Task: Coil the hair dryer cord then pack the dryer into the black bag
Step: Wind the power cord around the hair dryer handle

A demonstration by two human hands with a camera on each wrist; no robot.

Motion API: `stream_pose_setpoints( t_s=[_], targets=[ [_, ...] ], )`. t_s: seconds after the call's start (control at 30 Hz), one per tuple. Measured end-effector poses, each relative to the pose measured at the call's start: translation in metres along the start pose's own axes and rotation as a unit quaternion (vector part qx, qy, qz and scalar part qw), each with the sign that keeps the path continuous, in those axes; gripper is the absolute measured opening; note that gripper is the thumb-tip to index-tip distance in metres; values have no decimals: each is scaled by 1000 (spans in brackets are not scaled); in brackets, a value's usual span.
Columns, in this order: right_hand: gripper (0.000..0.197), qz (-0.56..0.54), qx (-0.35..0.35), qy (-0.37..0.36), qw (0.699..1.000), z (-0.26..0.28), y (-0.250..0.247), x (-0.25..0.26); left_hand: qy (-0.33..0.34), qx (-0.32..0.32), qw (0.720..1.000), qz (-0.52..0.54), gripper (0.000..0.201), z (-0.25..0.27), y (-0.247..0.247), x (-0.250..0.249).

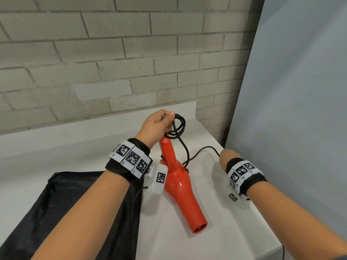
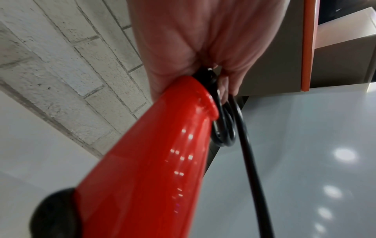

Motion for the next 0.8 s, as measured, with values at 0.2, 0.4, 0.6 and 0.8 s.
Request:
stream_pose_setpoints(
  t_s=[0.2, 0.4, 0.6, 0.8],
  targets=[
    [23, 6, -316, -271, 909, 13, -33, 10, 10, -1, 1000, 3, 25, 0, 1, 1],
    [26, -83, -440, -500, 741, 43, -56, 24, 5, -2, 1000, 14, 24, -1, 4, -1],
    [23, -199, -373, -624, 657, 80, -51, 49, -2, -10, 1000, 1, 24, -3, 6, -1],
    [30, -281, -280, -618, 679, 82, -40, 68, 6, -6, 1000, 1, 30, 0, 8, -6]
  ],
)
Point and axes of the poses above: each hand's wrist, its own z-axis away from the middle knuckle, its own y-axis out of the palm, x = y × z, the point moved 1 cm from there along -z, towards the middle knuckle, and after that the axes turned 12 degrees about -z, right-handed, at the moved point
